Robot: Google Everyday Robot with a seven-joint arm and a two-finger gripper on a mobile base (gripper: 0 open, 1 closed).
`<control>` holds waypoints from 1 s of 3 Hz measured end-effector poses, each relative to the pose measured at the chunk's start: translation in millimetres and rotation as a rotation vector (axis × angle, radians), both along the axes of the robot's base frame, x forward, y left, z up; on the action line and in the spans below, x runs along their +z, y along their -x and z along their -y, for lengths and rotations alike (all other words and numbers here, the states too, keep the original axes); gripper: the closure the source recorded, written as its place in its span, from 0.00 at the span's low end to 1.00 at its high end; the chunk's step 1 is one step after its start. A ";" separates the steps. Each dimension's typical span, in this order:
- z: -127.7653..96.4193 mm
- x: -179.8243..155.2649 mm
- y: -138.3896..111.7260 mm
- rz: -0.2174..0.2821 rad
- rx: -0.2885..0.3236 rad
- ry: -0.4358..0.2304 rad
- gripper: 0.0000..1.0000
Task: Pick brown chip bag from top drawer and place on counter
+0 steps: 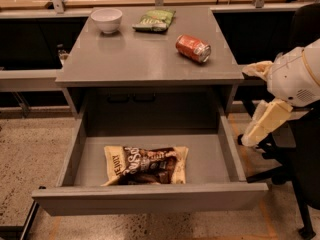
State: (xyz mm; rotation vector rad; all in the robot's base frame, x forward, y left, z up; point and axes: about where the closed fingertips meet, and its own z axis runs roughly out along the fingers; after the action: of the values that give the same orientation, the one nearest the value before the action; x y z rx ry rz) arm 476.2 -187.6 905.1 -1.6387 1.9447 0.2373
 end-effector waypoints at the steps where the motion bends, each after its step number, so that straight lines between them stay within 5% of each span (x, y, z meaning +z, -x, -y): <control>1: -6.6 -1.6 -1.3 -0.007 0.009 -0.034 0.00; 3: -26.8 -23.0 -11.0 -0.024 0.001 -0.061 0.00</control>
Offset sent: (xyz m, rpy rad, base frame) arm 0.0017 0.0069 -0.0020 0.0378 0.0072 0.0096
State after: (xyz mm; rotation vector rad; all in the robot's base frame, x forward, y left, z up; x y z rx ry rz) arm 487.3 -160.8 882.1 -1.6042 1.9352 0.3149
